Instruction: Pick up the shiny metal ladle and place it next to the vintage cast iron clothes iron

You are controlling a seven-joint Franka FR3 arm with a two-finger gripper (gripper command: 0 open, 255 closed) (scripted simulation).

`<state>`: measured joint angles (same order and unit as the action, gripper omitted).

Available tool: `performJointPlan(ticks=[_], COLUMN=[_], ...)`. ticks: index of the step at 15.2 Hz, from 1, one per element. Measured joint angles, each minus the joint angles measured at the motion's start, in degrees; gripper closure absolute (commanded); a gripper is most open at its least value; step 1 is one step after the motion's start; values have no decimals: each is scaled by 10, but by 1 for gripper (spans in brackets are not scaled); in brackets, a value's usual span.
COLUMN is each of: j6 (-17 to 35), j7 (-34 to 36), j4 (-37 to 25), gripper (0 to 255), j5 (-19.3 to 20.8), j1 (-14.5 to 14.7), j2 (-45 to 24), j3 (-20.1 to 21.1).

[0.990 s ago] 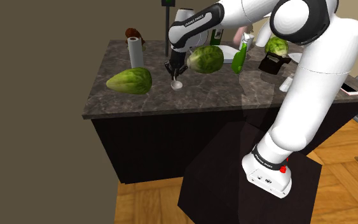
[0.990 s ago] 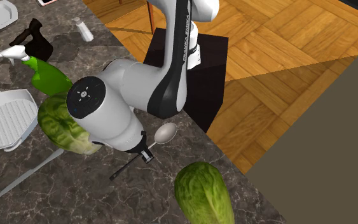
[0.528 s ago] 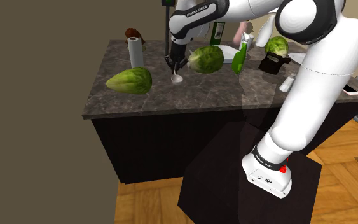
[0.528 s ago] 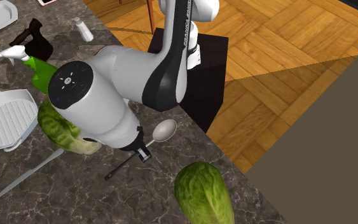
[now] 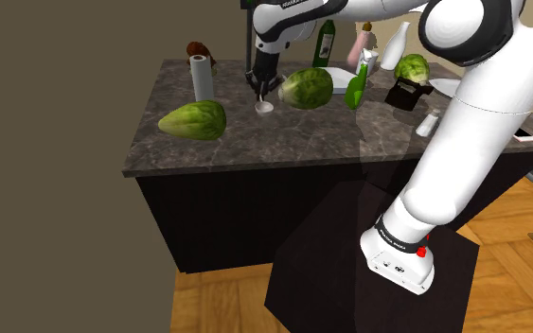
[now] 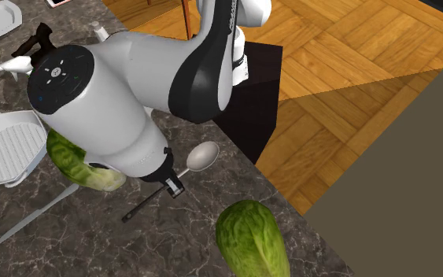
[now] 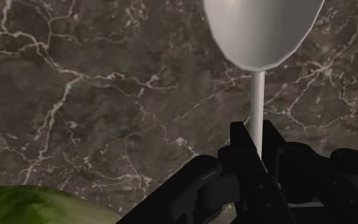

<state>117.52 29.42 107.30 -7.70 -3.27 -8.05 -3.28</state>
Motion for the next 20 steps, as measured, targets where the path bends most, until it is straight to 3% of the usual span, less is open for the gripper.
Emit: performJointPlan(ticks=[17, 20], j6=[-127, -137], j7=[14, 5], j4=[-109, -95], gripper=[255, 255], j5=[7, 8], j1=[-2, -7], j2=[19, 41], j3=[-2, -7])
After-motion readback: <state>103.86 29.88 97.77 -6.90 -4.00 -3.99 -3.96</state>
